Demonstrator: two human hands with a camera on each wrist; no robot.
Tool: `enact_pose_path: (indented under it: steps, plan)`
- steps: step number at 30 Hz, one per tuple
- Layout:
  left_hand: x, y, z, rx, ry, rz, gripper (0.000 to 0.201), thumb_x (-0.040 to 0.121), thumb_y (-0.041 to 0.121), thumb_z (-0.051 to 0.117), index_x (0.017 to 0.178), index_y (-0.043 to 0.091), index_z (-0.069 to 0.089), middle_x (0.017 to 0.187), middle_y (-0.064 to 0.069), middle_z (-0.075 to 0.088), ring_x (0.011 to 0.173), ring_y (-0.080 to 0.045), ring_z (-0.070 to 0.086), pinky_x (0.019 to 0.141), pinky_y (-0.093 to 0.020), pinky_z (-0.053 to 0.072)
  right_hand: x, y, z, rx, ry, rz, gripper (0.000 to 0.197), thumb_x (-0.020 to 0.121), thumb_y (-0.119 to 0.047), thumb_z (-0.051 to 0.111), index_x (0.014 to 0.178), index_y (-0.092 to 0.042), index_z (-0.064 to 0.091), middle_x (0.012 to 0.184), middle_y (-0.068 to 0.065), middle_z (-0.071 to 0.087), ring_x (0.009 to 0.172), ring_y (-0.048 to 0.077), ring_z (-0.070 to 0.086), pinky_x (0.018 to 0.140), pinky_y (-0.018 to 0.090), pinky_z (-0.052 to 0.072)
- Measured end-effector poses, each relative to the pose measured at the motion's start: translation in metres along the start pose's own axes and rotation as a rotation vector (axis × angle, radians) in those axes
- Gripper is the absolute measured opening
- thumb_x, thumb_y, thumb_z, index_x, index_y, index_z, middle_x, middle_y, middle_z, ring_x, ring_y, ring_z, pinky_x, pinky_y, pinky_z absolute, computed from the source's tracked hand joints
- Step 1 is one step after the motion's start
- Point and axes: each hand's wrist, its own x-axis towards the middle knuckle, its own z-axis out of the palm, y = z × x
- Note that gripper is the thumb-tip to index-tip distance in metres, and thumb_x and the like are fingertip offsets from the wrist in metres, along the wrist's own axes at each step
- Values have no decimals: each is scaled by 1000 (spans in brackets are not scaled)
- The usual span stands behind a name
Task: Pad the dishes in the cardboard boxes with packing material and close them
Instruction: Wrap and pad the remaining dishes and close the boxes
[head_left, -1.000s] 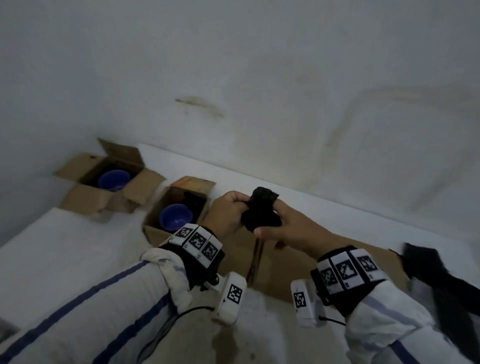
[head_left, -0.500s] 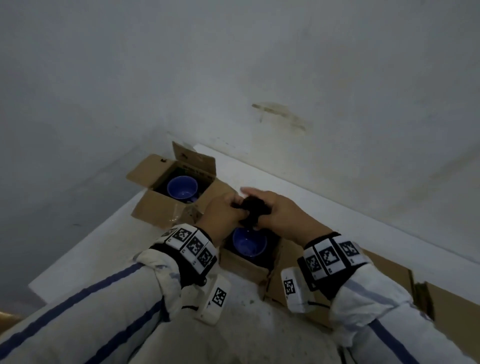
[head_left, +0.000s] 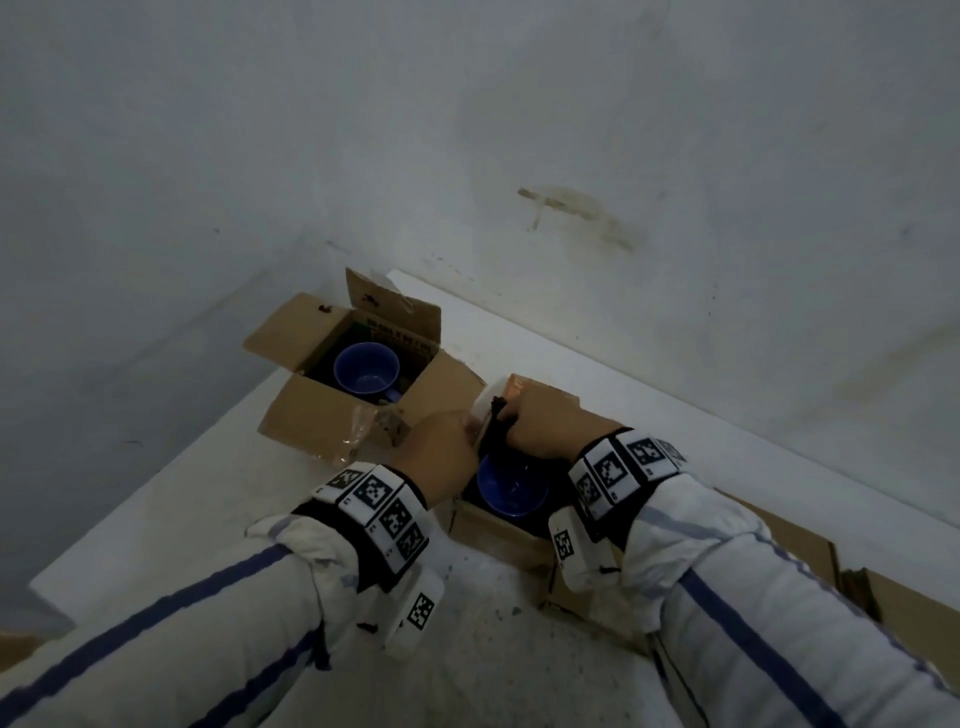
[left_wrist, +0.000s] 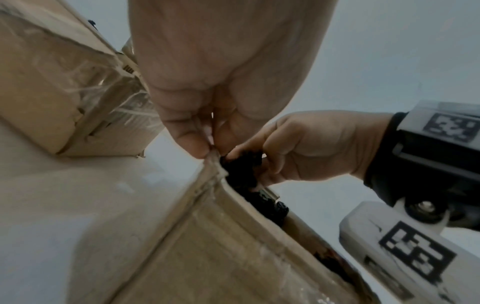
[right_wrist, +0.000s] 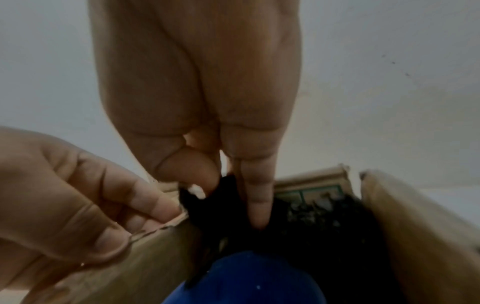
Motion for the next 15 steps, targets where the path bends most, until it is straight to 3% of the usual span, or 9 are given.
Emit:
enact_pose_path:
  steps: [4,8,12,15]
  plan:
    - [-1,2,0,-9,-13,-11,36,88,1,53,122,9,59,119,-11,61,110,-26,57,92,-34,49,1,0,4,-183,-202,20,36,92,-14,50,126,-6,56,128,15,56,118,32,53,94,36,43]
    - [-2,2,-2,-20,-35,-23,39,86,-1,53,123,10,59,121,-11,61,111,-26,56,93,-34,49,1,0,9,-264,-293,-4,43,91,-16,54,133,-10,51,132,14,54,122,32,51,98,38,42]
    - [-5,4,-3,8,-11,-18,40,86,0,54,125,10,55,123,-11,57,112,-25,54,88,-29,46,-8,2,-7,-194,-173,-58,44,92,-13,48,136,-15,49,136,10,51,123,27,49,100,34,41]
    - [-6,12,3,-24,35,-11,37,85,2,55,120,14,51,121,-9,52,107,-26,54,86,-30,47,-27,16,-20,-33,-53,-68,44,90,-6,47,133,-15,52,133,8,53,120,24,49,89,24,38]
